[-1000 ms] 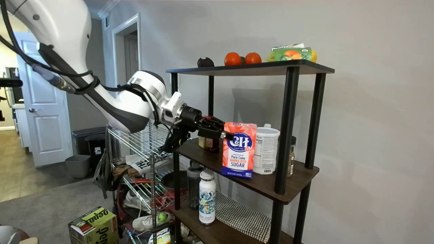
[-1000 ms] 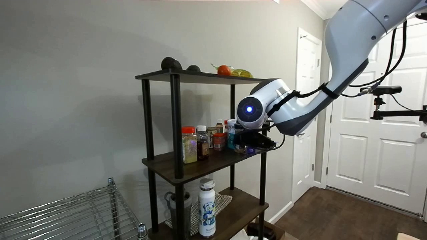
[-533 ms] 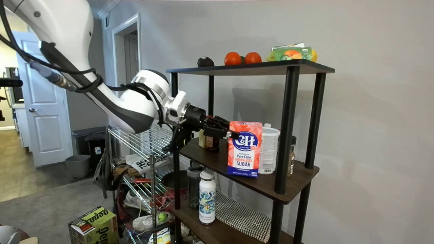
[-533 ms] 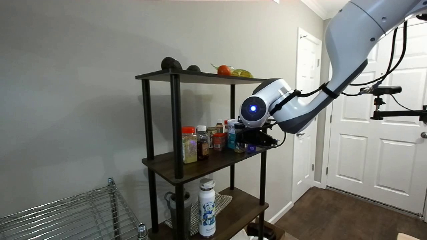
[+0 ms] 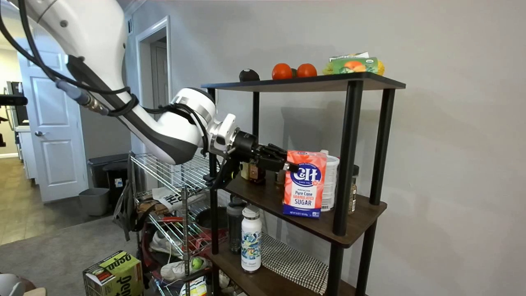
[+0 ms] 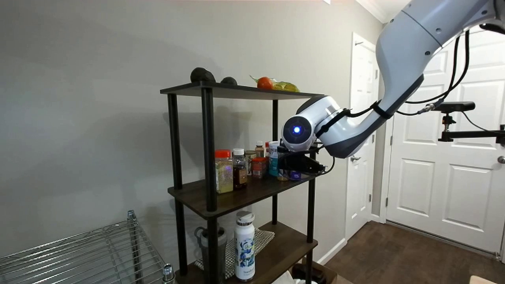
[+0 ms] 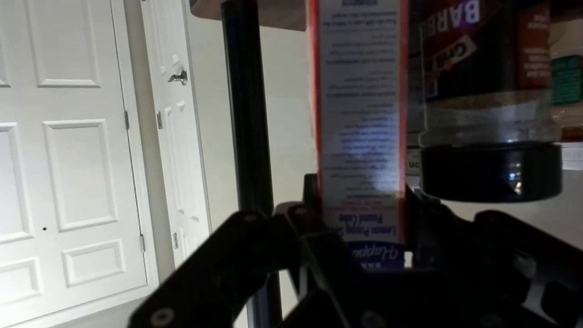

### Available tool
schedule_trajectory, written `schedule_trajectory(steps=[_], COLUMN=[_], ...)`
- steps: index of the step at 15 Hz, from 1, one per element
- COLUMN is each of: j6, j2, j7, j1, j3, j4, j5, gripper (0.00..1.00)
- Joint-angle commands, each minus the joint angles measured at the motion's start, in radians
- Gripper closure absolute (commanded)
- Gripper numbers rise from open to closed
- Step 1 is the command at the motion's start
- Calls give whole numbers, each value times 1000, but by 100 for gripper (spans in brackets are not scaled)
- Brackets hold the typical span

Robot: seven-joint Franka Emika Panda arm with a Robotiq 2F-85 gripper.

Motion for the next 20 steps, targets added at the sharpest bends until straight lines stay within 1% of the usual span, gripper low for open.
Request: schedule_trajectory(steps=[1,7,13,14,15,16,18,20], j6=[27,32,34,34,33,32,32,31], j2=[22,38,50,51,52,52,52,54], j7=[-34,-23,-7,-6,-4,-4,-3,-2], j1=[-23,-32,-37,-38,-38,-38,-38,-38], j3=[0,-3,-4,-4,-3,-3,-2,0], j4=[36,43,32,31,30,29,28,24], j5=[-30,-44,-88,-93,-96,-97,-97,-96], gripper=[87,87,87,77,76,39,30,17])
